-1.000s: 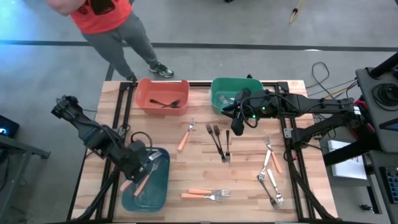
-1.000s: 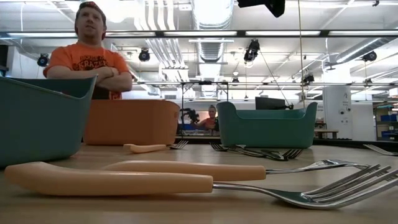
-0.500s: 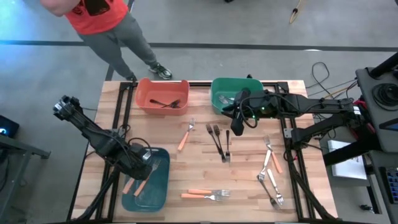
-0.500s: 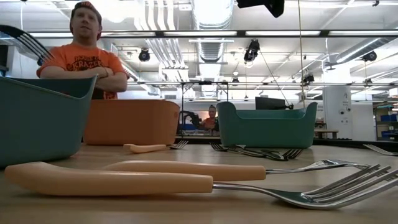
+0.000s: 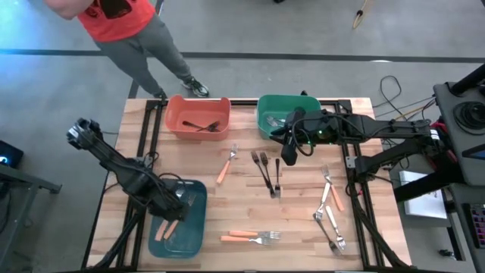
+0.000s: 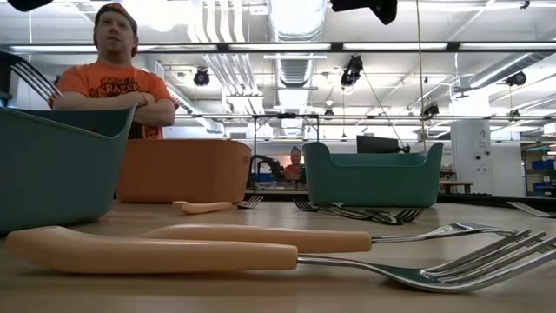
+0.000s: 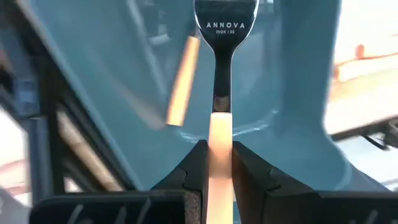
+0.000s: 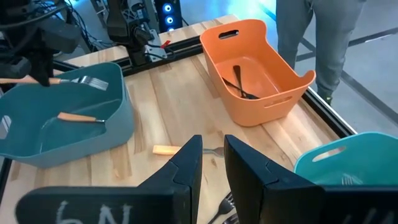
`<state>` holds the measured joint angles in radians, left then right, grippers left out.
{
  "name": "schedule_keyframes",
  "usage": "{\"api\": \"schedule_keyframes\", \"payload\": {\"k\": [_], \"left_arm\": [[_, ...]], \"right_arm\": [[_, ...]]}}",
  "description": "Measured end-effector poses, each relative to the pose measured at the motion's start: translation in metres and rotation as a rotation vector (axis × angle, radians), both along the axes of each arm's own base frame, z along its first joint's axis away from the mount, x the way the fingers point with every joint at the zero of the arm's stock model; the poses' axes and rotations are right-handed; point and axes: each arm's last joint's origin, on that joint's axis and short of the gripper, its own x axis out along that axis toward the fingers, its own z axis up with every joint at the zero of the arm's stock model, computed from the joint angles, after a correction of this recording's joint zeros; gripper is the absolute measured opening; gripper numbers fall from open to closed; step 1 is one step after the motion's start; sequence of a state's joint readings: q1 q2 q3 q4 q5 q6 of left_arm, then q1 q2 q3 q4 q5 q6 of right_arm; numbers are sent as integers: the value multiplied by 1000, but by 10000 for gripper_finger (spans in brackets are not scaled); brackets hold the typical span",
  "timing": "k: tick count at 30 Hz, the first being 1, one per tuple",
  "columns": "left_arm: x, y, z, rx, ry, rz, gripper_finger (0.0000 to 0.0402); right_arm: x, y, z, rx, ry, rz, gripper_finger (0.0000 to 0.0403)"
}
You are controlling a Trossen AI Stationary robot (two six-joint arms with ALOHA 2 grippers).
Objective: Sort silverware by color (type)
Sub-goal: Put the orange fork into the blue-green bin
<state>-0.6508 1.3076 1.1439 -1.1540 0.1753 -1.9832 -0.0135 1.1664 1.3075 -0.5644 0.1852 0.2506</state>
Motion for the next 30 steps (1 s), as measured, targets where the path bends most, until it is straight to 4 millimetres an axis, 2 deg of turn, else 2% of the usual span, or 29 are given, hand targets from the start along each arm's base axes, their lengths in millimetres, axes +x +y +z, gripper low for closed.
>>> {"api": "schedule_keyframes", "payload": {"k": [5,11,22,30], "left_arm": [[16,-12,-10,-38,-28,13,32],[34,-26,-29,-85,-3,-53,32],[58,-15,-54,-22,33,-97,32],[53,-12,-67,-15,83,-131,32]], "right_arm": [[0,0,0,-11,3,6,59],[1,0,-1,-22,13,12,59],[1,0,-2,-36,19,21,59],[1,0,-2,-39,20,23,59]]}}
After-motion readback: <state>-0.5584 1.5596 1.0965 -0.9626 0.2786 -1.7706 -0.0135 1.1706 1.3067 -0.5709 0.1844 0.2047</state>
